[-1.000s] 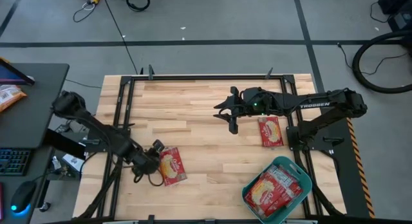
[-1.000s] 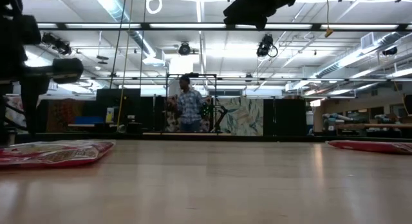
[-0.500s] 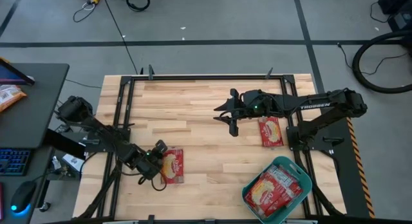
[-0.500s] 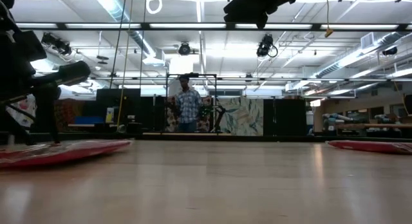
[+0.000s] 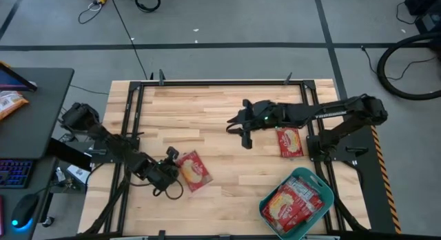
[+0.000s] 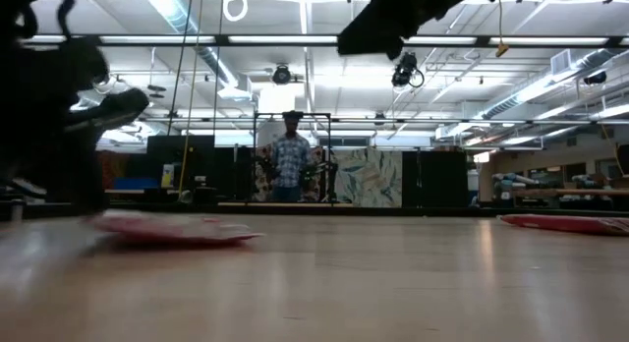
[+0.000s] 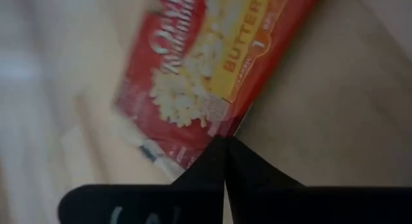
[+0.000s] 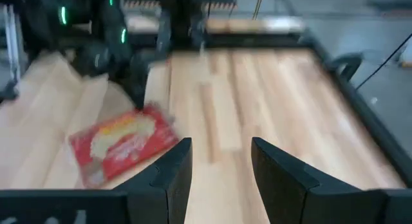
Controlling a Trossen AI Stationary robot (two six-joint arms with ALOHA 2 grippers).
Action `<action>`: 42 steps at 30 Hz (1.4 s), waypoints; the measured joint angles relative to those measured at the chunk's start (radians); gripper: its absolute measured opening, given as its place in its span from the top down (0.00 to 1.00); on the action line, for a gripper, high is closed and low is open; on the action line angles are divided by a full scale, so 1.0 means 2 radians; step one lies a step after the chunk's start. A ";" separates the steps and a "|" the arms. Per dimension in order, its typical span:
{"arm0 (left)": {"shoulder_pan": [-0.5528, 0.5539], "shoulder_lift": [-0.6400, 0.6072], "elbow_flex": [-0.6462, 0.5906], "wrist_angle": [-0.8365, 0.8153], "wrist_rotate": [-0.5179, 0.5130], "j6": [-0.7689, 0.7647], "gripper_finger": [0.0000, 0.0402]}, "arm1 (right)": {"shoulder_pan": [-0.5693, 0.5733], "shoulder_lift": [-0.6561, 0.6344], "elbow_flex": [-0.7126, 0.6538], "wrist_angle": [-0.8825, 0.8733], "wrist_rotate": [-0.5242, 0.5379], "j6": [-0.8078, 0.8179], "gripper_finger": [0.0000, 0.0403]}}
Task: Sort popcorn bags into baskets
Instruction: Put the red popcorn into the green bin
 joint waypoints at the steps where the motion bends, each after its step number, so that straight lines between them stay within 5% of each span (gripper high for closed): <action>1: 0.005 -0.006 0.002 0.000 -0.009 -0.005 0.99 | 0.002 0.010 0.000 0.000 -0.003 0.000 0.59; 7: 0.063 -0.045 0.036 0.003 -0.022 -0.030 0.99 | 0.031 0.083 0.000 0.054 -0.010 -0.021 0.59; 12: 0.125 -0.055 0.062 0.001 0.019 -0.037 1.00 | 0.070 0.123 -0.001 0.097 0.011 -0.058 0.54; 20: 0.188 -0.055 0.106 0.002 0.055 -0.022 1.00 | 0.117 0.162 0.000 0.132 0.068 -0.032 0.32; 25: 0.196 -0.042 0.111 0.004 0.145 0.079 0.99 | 0.134 0.184 -0.001 0.121 0.104 0.021 0.22; 37: 0.162 0.065 0.111 0.007 0.145 0.166 0.58 | 0.139 0.230 -0.001 0.103 0.132 0.103 0.24; 42: 0.155 0.095 0.111 0.006 0.121 0.197 0.50 | 0.139 0.230 0.000 0.106 0.133 0.114 0.26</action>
